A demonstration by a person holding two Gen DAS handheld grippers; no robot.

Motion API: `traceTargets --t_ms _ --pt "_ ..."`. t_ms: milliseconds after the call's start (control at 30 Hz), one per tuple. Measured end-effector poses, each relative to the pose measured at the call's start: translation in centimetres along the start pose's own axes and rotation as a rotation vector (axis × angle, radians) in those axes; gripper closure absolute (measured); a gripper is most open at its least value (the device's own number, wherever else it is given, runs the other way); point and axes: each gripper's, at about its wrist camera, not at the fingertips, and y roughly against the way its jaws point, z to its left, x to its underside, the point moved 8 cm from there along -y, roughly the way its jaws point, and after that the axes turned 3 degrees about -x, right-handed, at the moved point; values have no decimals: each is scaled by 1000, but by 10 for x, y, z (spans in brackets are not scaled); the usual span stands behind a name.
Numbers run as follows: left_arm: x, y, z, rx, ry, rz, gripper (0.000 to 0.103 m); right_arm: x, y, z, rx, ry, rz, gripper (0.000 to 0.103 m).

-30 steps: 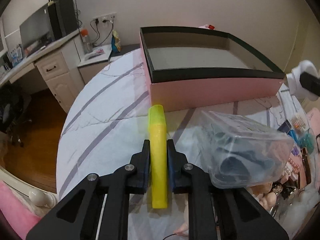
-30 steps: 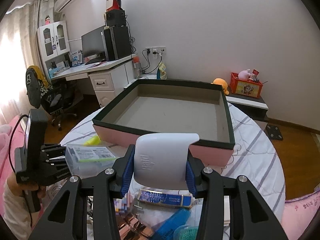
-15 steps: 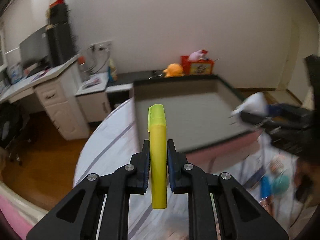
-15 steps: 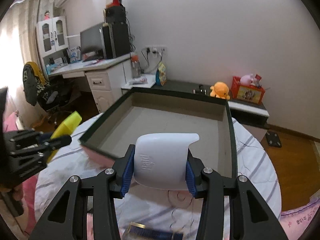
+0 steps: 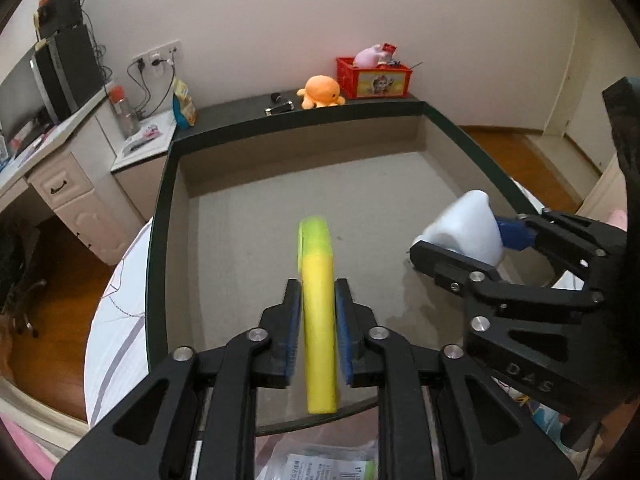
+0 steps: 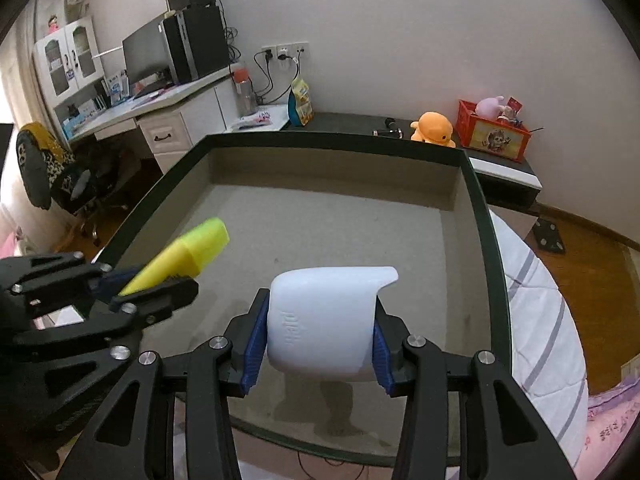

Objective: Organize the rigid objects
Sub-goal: 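Carry the highlighter and white device into the pink box and release both, then withdraw both tools from the box back toward the remaining items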

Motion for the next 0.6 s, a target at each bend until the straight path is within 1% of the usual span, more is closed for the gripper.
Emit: traceTargets --t_ms 33,67,100,133,167,200,233,267,300,333,400,433,467,533,600 --pt "0 3 3 -8 9 -4 65 0 4 -3 12 -8 -10 46" --pt "-1 9 5 -14 25 -20 56 -2 6 -3 18 -14 -17 44" --pt "-2 17 8 -9 41 -42 39 -3 12 -5 18 -24 -31 43" --pt "-2 24 12 -14 54 -60 26 -4 19 -7 11 -37 -45 38" --pt "-2 38 16 -30 68 -101 24 -5 28 -8 6 -48 -64 31" --pt "-1 51 18 -40 75 -138 20 -8 36 -8 7 -51 -82 28" --pt "1 65 22 -57 83 -172 17 -8 52 -8 13 -56 -118 23" --pt "4 82 26 -81 100 -215 14 -9 65 -6 13 -59 -145 23" --pt "8 97 28 -98 114 -254 5 -9 79 -2 8 -56 -176 23" --pt "13 114 29 -114 129 -301 0 -8 95 2 10 -53 -206 22" --pt "26 148 29 -136 150 -380 0 -6 122 7 25 -50 -263 21" --pt "31 159 29 -142 157 -403 0 -1 144 13 29 -36 -309 20" --pt "39 172 28 -155 168 -430 0 3 158 17 39 -30 -338 18" --pt "54 191 25 -189 176 -459 0 13 184 26 63 -17 -386 14" --pt "72 207 17 -201 166 -478 0 29 210 34 79 -14 -441 9"
